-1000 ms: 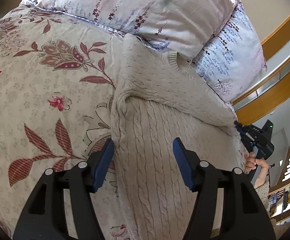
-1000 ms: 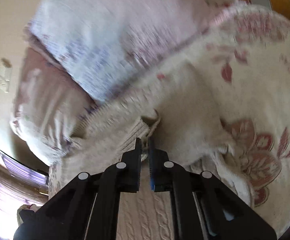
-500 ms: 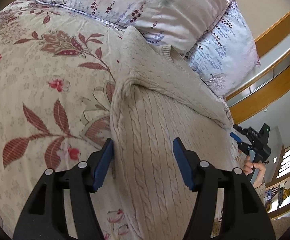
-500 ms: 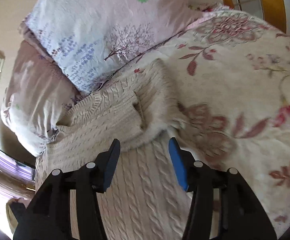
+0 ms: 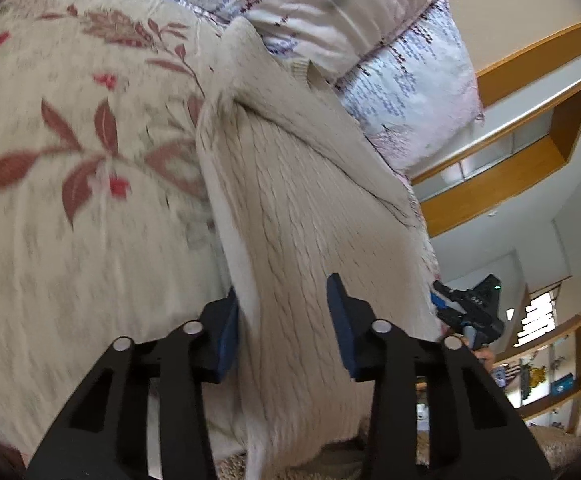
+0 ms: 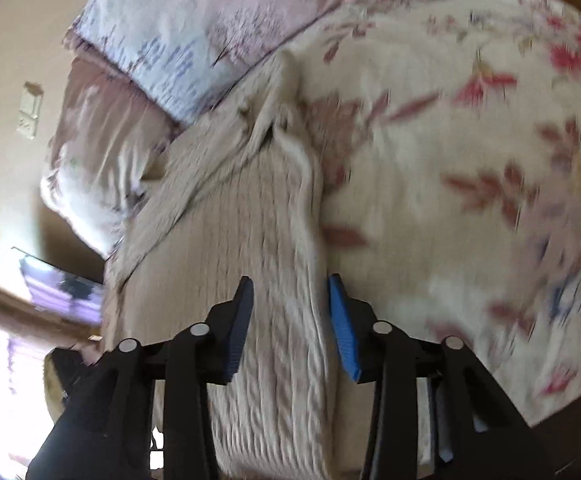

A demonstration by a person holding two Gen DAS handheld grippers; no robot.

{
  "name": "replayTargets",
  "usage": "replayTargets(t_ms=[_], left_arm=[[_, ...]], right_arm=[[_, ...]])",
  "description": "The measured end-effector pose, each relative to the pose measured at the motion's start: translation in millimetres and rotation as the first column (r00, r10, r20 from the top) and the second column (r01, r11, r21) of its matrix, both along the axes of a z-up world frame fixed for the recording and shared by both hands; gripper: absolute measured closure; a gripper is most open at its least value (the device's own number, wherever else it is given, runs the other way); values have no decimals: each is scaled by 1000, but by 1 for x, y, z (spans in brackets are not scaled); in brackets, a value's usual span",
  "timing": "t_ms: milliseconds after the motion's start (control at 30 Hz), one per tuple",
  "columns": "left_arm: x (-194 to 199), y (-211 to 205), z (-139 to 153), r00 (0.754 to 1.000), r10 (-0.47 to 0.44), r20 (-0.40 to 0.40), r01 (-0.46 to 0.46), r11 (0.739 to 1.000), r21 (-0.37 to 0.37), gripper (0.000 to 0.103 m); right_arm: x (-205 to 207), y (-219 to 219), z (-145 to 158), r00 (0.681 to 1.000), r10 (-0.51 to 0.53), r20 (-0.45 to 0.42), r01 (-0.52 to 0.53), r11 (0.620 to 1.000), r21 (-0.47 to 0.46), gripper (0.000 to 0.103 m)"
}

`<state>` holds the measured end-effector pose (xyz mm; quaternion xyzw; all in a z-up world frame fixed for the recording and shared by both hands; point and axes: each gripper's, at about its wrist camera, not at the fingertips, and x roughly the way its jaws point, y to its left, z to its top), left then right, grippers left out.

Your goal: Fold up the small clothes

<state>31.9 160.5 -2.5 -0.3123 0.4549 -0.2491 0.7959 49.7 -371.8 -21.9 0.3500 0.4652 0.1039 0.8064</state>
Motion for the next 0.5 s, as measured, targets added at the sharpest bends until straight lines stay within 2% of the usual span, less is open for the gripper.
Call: replayTargets(t_ms=[267,500], left_arm=[[-36,-8,-2,998,-62,30,64,995,-79,65],[-56,-19,-9,993,-119,21,120,989,-80,65]], right_arm=[[-40,11,-9,995,95,35,-98,988,119,70],[-66,30,-6,979,189,82,-198,972,124,75]])
